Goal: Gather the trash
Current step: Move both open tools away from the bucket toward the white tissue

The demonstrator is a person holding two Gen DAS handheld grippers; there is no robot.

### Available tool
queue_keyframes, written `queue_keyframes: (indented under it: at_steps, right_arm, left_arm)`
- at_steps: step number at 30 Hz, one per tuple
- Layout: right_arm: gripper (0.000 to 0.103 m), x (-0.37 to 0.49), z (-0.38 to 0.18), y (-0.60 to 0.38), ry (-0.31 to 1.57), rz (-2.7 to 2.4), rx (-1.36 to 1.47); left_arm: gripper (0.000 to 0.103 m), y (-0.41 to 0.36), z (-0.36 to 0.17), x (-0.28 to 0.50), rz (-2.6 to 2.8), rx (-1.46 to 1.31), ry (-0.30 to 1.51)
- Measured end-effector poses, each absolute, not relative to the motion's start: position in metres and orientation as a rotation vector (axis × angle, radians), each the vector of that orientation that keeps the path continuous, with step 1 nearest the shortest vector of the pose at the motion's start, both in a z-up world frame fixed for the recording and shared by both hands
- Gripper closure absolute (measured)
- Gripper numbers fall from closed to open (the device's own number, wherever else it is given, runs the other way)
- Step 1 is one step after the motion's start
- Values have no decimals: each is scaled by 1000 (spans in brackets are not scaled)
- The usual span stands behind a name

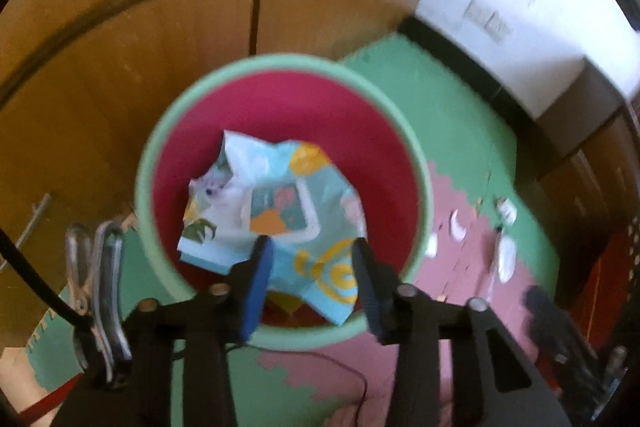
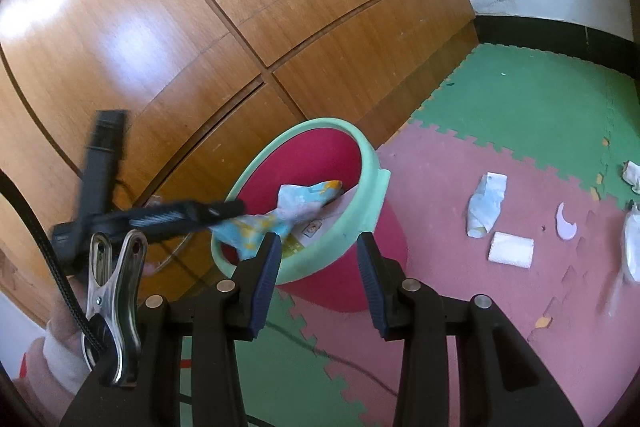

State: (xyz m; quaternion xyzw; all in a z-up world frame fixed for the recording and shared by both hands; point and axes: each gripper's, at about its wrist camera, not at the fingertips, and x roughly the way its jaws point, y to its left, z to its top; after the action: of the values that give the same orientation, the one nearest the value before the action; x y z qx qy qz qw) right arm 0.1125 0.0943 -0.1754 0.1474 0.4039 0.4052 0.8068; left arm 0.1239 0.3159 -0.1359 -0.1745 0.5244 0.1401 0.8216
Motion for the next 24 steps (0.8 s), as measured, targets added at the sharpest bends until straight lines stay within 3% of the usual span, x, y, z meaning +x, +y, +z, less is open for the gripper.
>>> queue_keyframes:
  at_steps: [14, 21, 24]
  right_arm:
    - [63, 116, -186, 51, 881, 760, 377]
    - [63, 115, -184, 40, 866, 741, 357]
    - [63, 113, -184, 32, 857, 732, 356]
  left_arm:
    - [75, 349, -204, 163, 409, -353, 1375]
    - [72, 340, -201, 165, 438, -299, 1332]
    - [66, 340, -191, 157, 430, -327, 1290]
